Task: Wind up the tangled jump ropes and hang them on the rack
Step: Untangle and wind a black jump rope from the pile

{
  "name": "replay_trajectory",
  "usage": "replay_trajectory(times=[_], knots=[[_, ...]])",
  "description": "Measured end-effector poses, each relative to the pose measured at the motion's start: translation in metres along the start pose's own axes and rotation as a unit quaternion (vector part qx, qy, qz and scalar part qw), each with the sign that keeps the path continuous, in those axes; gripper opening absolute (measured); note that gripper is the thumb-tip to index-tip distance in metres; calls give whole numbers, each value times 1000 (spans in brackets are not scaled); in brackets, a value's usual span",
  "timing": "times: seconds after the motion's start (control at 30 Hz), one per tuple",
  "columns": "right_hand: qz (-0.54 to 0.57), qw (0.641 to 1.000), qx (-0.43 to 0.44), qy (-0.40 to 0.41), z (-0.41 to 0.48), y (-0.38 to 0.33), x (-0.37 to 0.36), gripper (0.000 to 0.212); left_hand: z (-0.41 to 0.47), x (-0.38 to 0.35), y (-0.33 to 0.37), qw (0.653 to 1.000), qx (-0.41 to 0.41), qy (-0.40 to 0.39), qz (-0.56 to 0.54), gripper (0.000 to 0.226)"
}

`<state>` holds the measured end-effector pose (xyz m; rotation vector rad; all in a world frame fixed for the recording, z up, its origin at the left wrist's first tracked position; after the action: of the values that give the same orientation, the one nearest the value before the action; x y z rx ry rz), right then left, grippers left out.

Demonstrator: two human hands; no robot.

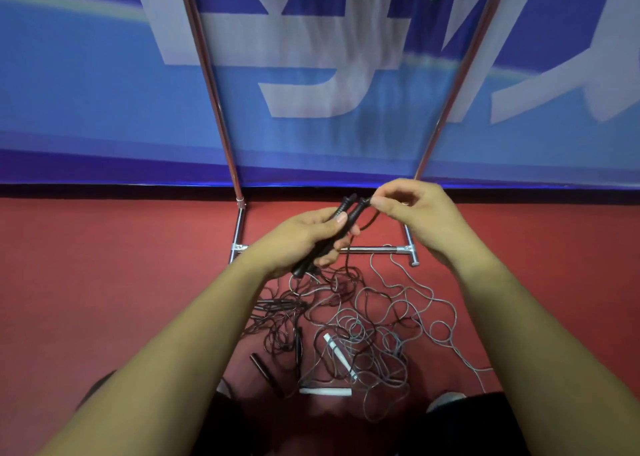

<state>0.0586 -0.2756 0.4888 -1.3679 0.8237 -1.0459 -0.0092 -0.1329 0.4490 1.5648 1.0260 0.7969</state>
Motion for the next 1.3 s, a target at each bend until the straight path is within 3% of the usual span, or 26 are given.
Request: replay_trajectory(times=[0.07,0.17,0.33,0.43,0.57,0.7,0.8,0.9,1.03,1.13,1.3], knots=[[79,996,-37,-32,3,3,-4,5,2,0,2,999,-4,-35,-14,26],[221,957,-130,-138,1,12,-16,9,4,-2,5,997,-1,-72,-23,27],[220,953,-121,-171,19,23,-19,41,10,3,2,996,7,-84,-1,24],[253,933,-148,-210,25,22,-29,40,11,13,3,998,2,-58,33,21],[159,942,-144,-258,29,18,-30,26,16,23,6,996,-16,-23,80,24],[92,961,-109,-235,38,9,-26,35,18,29,3,996,-10,-16,93,31],[53,979,-81,-178,47,6,-18,18,18,29,0,995,-13,-23,97,31],[67,990,-64,-106,55,7,-1,18,18,31,-7,997,5,-41,64,33],[56,994,-46,-80,55,2,3,3,14,26,-10,997,13,-66,41,40],[32,997,-24,-66,56,-3,3,10,14,19,-11,997,15,-74,11,46],[7,996,0,-85,54,-9,-5,11,15,5,-19,992,46,-88,-72,23]])
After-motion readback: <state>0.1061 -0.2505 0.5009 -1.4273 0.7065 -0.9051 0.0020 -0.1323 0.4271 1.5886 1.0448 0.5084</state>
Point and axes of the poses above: each hand's wrist, its own z-axis towards the middle knuckle, its own x-axis out of the back of the hand, y = z × x, the point moved 8 cm from there along z, towards the middle knuckle, and after that the axes turned 10 degrees about z, right-handed, at the moved point
